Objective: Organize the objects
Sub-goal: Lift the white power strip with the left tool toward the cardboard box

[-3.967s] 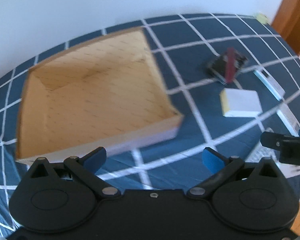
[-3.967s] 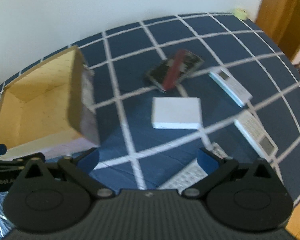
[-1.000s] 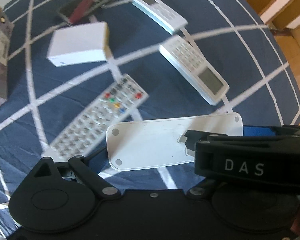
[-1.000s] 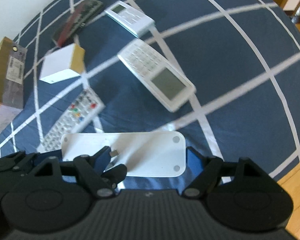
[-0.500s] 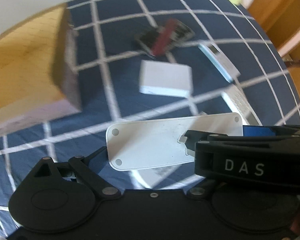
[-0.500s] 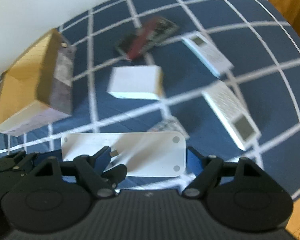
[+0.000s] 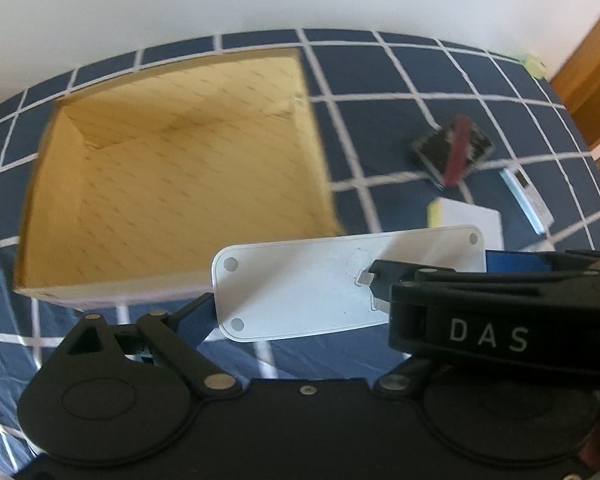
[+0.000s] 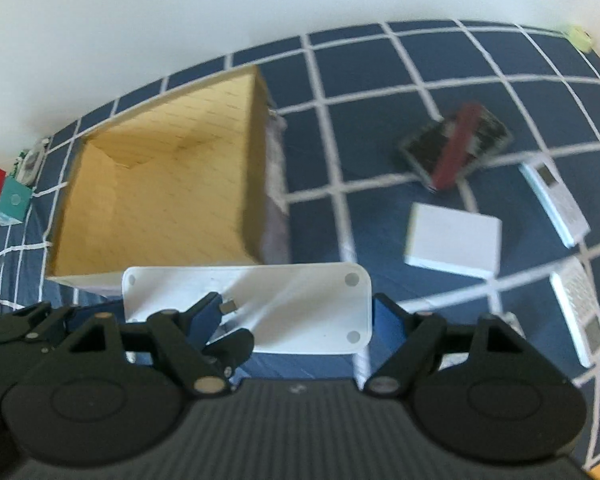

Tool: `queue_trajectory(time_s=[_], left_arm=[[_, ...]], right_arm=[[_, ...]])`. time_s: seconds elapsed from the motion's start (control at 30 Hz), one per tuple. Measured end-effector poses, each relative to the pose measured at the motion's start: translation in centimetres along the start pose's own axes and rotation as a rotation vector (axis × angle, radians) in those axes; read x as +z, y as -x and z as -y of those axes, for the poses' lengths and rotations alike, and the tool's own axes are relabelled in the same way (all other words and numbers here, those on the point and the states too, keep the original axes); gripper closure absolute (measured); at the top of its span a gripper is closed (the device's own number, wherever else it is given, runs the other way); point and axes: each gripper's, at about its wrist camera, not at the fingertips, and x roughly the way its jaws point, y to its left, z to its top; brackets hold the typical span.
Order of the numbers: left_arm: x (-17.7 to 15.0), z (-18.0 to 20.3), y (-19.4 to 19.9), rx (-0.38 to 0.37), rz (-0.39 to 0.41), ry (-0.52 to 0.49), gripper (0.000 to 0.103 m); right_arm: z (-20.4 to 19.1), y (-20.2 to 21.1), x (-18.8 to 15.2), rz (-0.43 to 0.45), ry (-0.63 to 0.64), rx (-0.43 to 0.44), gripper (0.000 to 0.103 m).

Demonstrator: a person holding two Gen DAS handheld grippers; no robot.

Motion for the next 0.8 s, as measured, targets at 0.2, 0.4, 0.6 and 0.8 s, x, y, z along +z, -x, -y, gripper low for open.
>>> queue_trajectory(time_s=[0.2,0.4,0.6,0.8], left_arm=[[1.4,-4.4,0.1,0.011,0.010,0.029,0.008],[2.8,-8.4,-0.4,0.016,0.007,0.067,0.008],[4.8,-11.7,-1.8,0.023,-0.008,0.100,0.008],[6.7,-14.7,-4.2,0.031,-0.034,0.136,0.008]], right_arm=[[-4.6,-1.5,1.8,0.005,0.021,0.008,0.023],[-8.3,-3.2,3.8,-0.006,0.054,0.014,0.023],[-11.2,-5.7,6.2,-0.033,0.080,0.020,0.023],[-13.3,-9.1,8.7,-0.070,0.103,0.026,0.023]])
